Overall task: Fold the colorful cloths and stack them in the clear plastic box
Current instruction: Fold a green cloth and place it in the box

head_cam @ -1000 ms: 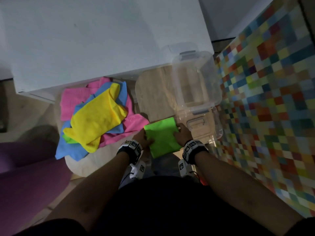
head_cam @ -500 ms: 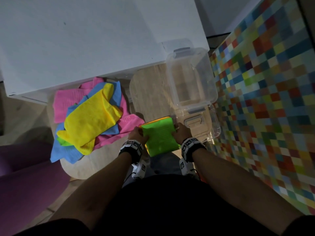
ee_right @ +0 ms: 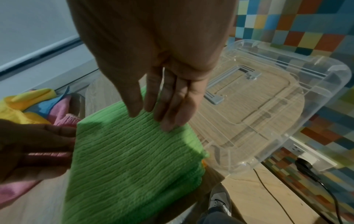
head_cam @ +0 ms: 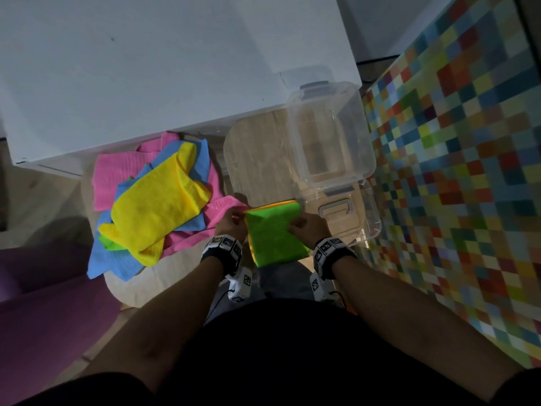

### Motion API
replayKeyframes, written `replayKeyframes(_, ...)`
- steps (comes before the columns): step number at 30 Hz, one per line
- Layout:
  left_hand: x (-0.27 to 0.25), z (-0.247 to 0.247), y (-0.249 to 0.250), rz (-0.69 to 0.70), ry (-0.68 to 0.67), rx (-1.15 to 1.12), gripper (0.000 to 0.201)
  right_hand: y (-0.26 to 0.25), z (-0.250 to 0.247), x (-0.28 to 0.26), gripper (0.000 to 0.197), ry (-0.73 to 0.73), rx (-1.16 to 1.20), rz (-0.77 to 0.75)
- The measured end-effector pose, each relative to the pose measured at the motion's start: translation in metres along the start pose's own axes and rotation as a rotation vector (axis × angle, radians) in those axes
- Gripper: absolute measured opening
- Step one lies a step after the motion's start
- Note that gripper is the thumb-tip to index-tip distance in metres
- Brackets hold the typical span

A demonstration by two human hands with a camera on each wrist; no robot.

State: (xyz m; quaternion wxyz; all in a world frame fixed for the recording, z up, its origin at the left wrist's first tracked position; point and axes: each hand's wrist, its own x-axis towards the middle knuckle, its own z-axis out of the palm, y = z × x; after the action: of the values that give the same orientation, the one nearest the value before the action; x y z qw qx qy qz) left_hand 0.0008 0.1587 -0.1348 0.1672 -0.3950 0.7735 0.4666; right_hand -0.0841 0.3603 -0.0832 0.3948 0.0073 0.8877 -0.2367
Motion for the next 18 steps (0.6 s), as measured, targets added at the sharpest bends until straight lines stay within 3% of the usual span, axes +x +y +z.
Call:
replayKeyframes(6,-0.011,-0.03,0.016,0.099,0.012,0.082,0.011,-0.011,0.009,-0.005,0.055,-0.133,-0.077,-0.028)
replayKeyframes(11,-0.01,-0.093,0.015,0.204,0.093,0.246,0.015,-0.049,0.012,-0.007,0.047,-0.119,-0.085,-0.062)
replayKeyframes(15,-0.009,-0.151,-0.006,0.398,0.377,0.361,0.024,-0.097,0.028,-0.009,0.04,-0.13,-0.027,-0.156)
replayKeyframes(18,-0.008,-0.188,-0.024,0.26,0.551,0.39,0.032,-0.136,0.047,-0.011,0.035,-0.17,0.016,-0.214)
